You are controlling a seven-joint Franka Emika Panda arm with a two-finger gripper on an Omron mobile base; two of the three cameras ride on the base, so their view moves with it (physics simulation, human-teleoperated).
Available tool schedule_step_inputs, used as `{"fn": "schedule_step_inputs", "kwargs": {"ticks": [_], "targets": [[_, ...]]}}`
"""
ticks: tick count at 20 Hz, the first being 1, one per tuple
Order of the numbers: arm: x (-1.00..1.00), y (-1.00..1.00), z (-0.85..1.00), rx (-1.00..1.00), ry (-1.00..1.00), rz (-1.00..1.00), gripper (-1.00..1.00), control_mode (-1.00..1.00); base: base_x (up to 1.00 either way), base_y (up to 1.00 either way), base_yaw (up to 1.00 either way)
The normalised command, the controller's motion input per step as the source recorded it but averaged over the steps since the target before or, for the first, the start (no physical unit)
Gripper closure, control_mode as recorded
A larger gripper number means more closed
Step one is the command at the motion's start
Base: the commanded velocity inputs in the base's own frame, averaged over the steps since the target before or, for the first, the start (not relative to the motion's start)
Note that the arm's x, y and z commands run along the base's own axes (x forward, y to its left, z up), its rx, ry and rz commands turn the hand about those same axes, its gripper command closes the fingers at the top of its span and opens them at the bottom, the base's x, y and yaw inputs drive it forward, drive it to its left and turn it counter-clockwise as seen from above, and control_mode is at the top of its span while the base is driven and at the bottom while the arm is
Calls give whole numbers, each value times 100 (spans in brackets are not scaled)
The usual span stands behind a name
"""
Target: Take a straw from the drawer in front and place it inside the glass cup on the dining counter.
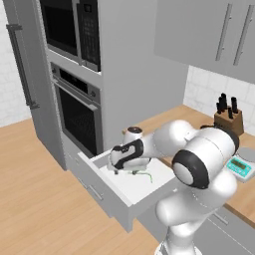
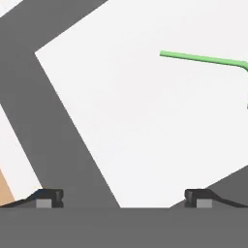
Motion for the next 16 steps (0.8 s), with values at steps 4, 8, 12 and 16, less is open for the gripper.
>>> {"fn": "schedule_step_inputs", "kwargs": {"ticks": [4, 8, 12, 16], "targets": [[0, 0, -53, 0, 0, 2, -100, -100, 0, 0, 0], [0, 0, -46, 0, 0, 3, -100, -100, 0, 0, 0], [0, 12, -48, 0, 1, 5, -100, -100, 0, 0, 0], [0, 47, -37, 1, 7, 7, -100, -100, 0, 0, 0]]}}
